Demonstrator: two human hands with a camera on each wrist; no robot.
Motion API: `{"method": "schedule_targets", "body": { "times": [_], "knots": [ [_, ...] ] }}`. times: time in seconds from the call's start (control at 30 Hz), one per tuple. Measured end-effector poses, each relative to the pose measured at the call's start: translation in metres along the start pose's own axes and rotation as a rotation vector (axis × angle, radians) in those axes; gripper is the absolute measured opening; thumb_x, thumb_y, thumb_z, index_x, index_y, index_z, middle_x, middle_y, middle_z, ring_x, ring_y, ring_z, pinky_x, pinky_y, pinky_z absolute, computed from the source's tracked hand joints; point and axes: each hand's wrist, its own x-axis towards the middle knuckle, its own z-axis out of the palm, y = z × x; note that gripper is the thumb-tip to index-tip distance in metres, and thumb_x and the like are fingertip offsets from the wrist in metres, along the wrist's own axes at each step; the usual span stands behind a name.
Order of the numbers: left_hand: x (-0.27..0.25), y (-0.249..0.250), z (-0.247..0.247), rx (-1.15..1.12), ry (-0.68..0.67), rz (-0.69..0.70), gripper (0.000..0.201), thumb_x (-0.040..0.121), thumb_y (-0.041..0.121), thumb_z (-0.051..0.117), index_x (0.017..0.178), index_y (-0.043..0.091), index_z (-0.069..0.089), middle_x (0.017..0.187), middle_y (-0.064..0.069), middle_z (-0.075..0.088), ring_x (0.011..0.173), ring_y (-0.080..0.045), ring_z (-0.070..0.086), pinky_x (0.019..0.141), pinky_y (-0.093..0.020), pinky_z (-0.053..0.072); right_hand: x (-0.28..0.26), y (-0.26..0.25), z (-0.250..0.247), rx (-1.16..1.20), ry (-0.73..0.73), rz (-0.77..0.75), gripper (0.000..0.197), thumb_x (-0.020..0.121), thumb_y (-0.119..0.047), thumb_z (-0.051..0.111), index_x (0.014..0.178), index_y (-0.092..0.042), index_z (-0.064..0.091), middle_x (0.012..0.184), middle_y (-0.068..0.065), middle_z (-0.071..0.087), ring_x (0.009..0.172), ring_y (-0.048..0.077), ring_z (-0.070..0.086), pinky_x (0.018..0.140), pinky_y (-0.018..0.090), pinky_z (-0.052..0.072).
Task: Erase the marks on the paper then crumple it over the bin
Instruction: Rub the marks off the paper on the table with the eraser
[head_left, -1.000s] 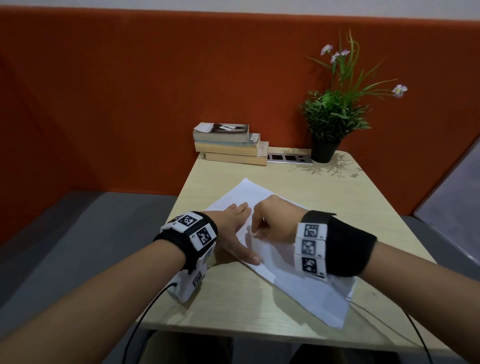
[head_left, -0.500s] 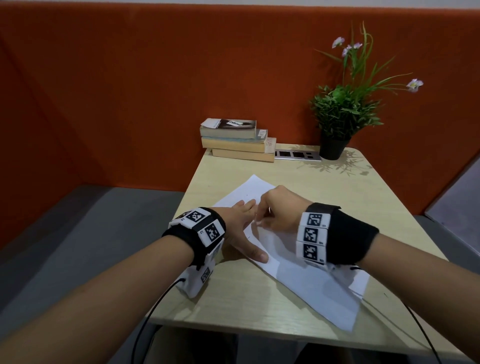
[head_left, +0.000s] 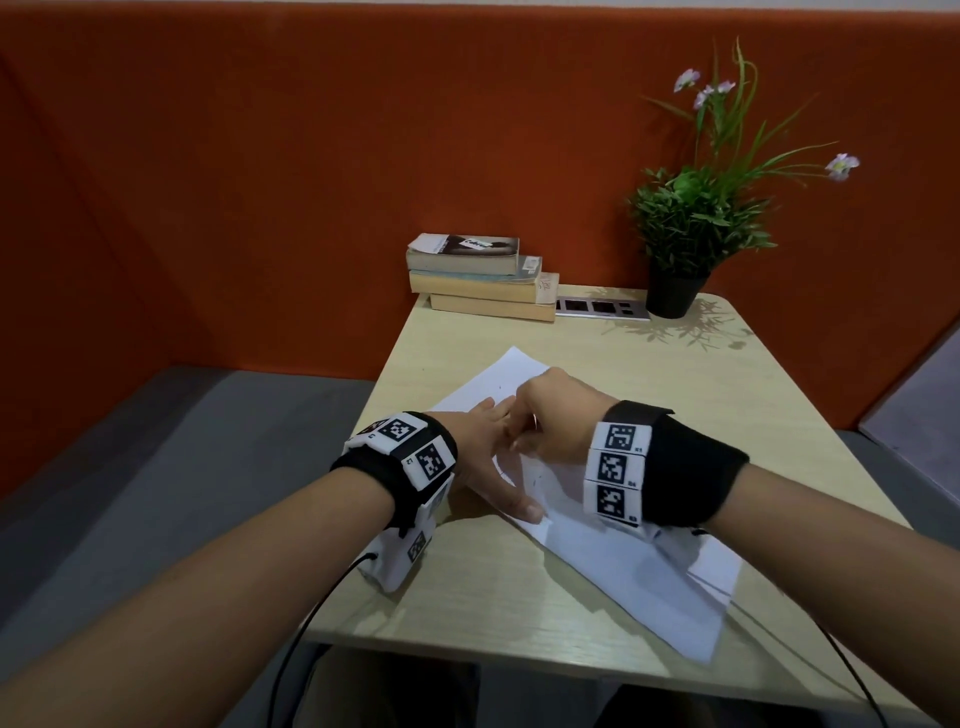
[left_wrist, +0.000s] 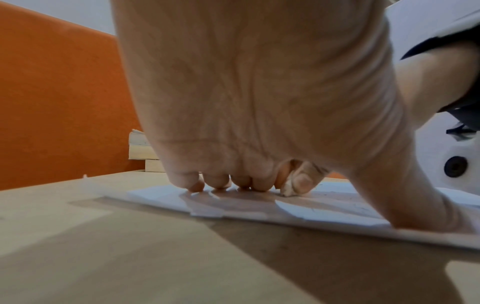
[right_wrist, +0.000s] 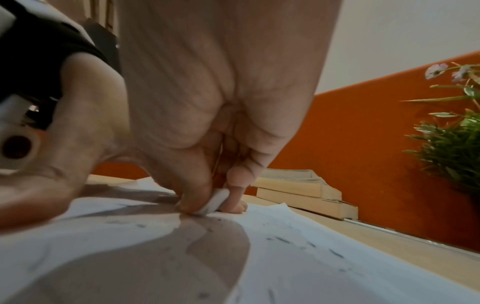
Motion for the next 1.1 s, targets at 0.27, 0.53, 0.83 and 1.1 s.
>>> {"method": "schedule_targets", "body": {
  "times": [0.27,0.53,0.83,1.1],
  "knots": [
    [-0.005,0.008,-0.002,0.137,-0.056,-0.107,0.136,0.070,0.080,0.067,0.158,0.021,-0.018,0.164,0.011,-0.026,0.150,-0.009,-0.021,0.125,-0.041,0.002,-0.051,0.006,0.008,0.044,-0.049,-0.094,0.012,0.083,-0.020,0.069,0.089,-0.021,0.079,0.079,-0.017,0.064,0.069,-0.002,0.057,0.064,0.006,0.039],
    [-0.012,0.016,-0.017,0.277,-0.031,-0.108,0.125,0.071,0.076,0.069,0.161,0.022,0.001,0.168,0.006,-0.010,0.154,-0.014,-0.002,0.124,-0.041,0.013,-0.069,0.010,-0.004,0.101,-0.043,-0.010,0.014,0.083,-0.033,0.070,0.092,-0.026,0.078,0.089,-0.011,0.073,0.076,0.001,0.063,0.067,0.011,0.046],
    [-0.028,0.010,-0.035,0.373,-0.026,-0.162,0.066,0.095,0.059,0.055,0.152,0.030,0.040,0.147,-0.003,0.050,0.126,-0.022,0.050,0.102,-0.040,0.043,-0.049,0.029,-0.007,0.044,0.021,0.152,0.013,0.084,-0.016,0.067,0.089,-0.019,0.078,0.083,-0.006,0.070,0.075,0.015,0.065,0.067,0.025,0.053],
    [-0.026,0.003,-0.018,0.153,-0.030,-0.073,0.076,0.092,0.026,0.067,0.157,0.035,0.029,0.168,0.007,0.007,0.147,-0.018,0.026,0.112,-0.032,0.029,-0.038,0.014,-0.005,0.107,0.020,0.034,0.011,0.082,-0.025,0.071,0.090,-0.022,0.078,0.086,-0.010,0.070,0.072,0.003,0.061,0.065,0.016,0.050]
  ]
}}
